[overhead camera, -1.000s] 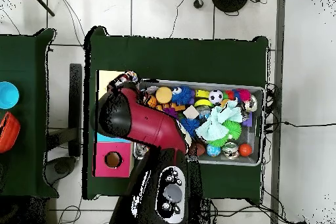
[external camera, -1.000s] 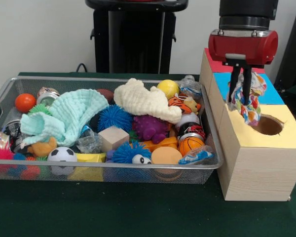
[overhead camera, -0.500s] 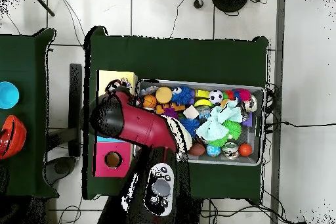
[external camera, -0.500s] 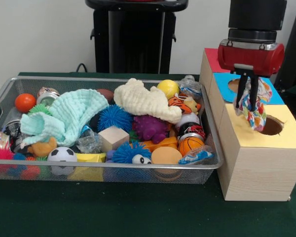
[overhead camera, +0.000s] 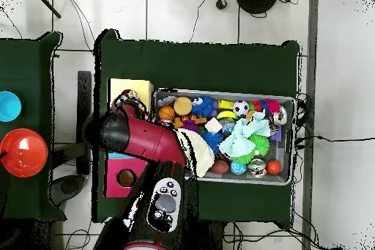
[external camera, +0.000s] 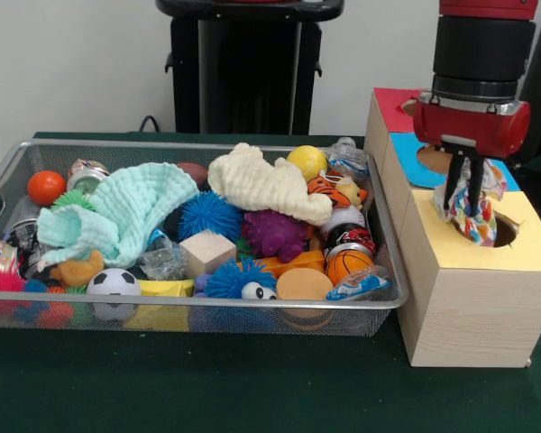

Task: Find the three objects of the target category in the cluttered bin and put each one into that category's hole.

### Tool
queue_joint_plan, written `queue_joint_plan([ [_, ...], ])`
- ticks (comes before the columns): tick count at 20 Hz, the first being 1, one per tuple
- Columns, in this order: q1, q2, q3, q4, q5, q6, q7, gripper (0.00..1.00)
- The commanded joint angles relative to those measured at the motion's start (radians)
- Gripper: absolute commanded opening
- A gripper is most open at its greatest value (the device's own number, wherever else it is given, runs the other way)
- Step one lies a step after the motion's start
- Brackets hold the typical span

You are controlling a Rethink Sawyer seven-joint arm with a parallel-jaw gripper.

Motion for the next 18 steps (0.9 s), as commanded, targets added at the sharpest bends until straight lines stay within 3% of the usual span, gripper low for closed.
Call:
queue_joint_plan([
  [1,0.024,0.088,0.022,-0.050,0.077,0.102,0.276,0.00],
  [18,0.167,0.229,-0.138,-0.218,0.167,0.209,0.370,0.00],
])
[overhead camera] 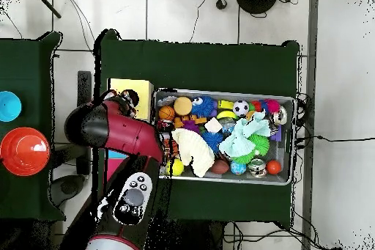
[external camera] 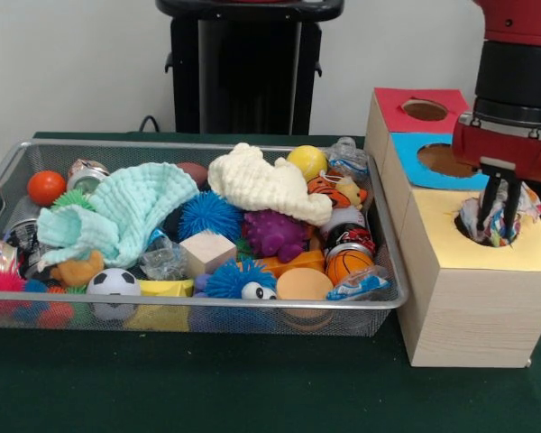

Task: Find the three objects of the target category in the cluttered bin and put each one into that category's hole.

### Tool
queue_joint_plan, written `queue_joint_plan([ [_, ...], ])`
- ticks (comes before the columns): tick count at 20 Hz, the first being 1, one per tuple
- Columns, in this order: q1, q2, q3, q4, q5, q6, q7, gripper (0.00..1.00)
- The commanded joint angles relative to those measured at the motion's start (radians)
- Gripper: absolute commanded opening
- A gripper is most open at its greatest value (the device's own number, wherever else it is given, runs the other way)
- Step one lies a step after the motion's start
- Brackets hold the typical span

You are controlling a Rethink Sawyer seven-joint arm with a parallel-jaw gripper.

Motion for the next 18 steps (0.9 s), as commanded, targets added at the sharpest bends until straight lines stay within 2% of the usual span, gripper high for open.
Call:
queue_joint_plan([
  [1,0.035,0.115,-0.028,-0.107,0.059,0.169,0.334,0.00],
  [10,0.012,0.126,-0.024,-0.074,0.041,0.095,0.280,0.00],
  [12,0.023,0.132,-0.049,-0.071,0.043,0.070,0.292,0.00],
  [13,0.021,0.125,-0.041,-0.059,0.050,0.060,0.295,1.00],
  [16,0.012,0.119,-0.035,-0.056,0.057,0.092,0.303,1.00],
  [18,0.030,0.129,-0.078,-0.084,0.052,0.129,0.320,1.00],
])
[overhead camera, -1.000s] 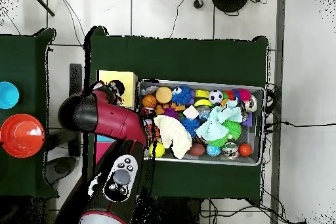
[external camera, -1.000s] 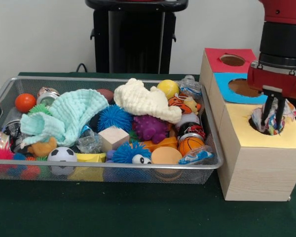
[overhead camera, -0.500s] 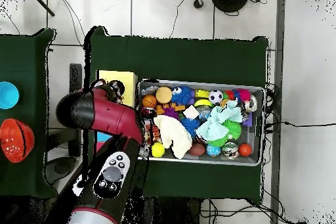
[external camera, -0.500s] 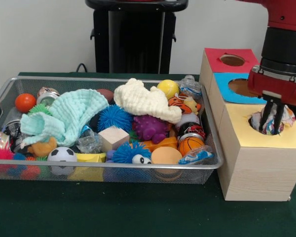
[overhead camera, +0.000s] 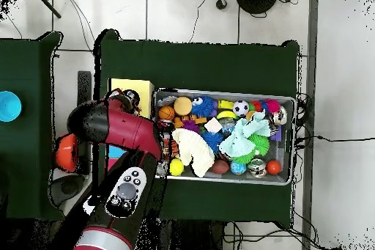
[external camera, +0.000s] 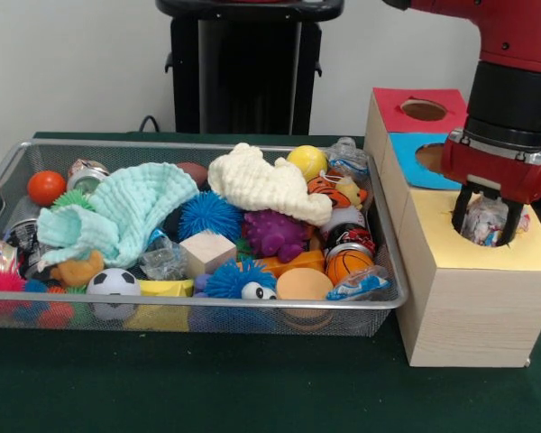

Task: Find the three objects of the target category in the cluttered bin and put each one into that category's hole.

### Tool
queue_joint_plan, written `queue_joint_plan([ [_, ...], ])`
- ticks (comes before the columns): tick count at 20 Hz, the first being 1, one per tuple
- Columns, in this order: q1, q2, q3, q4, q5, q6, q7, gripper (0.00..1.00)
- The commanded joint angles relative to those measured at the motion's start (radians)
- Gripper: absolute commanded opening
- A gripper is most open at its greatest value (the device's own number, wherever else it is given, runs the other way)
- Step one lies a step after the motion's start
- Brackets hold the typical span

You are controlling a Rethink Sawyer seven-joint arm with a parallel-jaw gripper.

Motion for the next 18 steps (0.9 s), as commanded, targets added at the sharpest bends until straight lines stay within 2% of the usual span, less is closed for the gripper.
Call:
queue_joint_plan([
  [1,-0.004,0.043,0.002,-0.018,0.038,0.103,0.277,1.00],
  [5,-0.011,0.027,0.024,0.000,0.042,0.097,0.262,1.00],
  [13,-0.015,0.018,0.019,0.002,0.029,0.116,0.240,1.00],
  [14,-0.014,0.018,0.019,0.002,0.028,0.117,0.239,0.00],
  [18,-0.032,0.009,0.035,0.003,0.028,0.123,0.223,0.00],
])
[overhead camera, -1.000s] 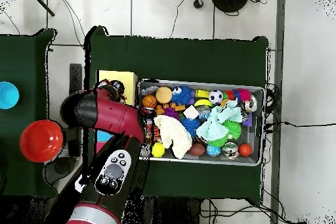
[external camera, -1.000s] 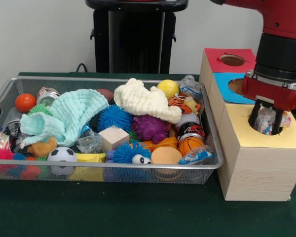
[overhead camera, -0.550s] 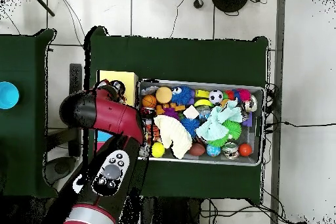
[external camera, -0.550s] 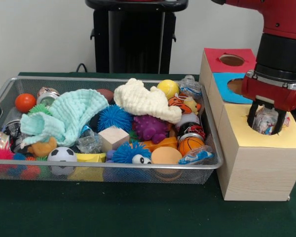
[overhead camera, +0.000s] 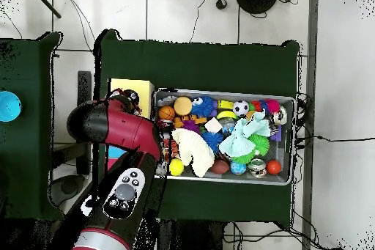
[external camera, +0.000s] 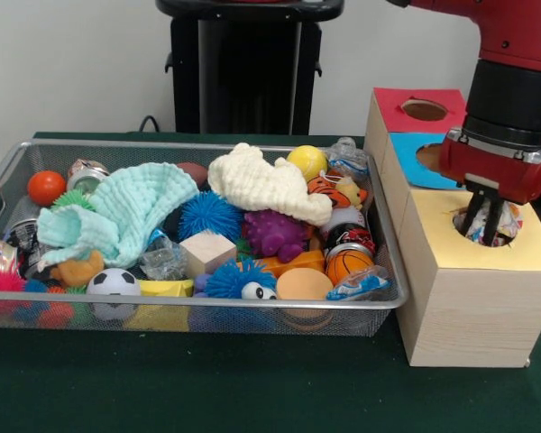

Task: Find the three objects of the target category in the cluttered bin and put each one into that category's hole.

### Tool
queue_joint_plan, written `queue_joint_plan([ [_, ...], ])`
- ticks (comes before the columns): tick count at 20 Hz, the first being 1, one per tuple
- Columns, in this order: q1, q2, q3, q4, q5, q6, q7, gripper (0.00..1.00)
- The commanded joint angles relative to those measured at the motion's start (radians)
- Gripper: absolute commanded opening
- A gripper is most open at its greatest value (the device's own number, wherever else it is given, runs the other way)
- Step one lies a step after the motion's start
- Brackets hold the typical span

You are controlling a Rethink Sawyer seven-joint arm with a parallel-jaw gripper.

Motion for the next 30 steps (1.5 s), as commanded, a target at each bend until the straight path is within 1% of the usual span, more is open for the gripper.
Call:
queue_joint_plan([
  [1,-0.045,-0.003,0.055,0.009,0.021,0.118,0.218,0.00],
  [3,-0.048,-0.020,0.056,0.017,0.018,0.127,0.212,0.00],
  [9,-0.069,-0.118,0.059,0.075,-0.002,0.183,0.170,0.00],
  [11,-0.066,-0.134,0.059,0.083,-0.005,0.194,0.170,0.00],
  [13,-0.060,-0.135,0.055,0.079,-0.011,0.198,0.170,0.00],
  [15,-0.065,-0.136,0.064,0.084,-0.006,0.172,0.172,0.00],
  [17,-0.069,-0.134,0.062,0.081,-0.010,0.173,0.170,0.00],
  [18,-0.071,-0.133,0.062,0.079,-0.012,0.174,0.169,1.00],
  [21,-0.071,-0.128,0.056,0.069,-0.010,0.182,0.183,1.00],
  [30,-0.077,-0.105,0.035,0.017,-0.028,0.211,0.177,1.00],
])
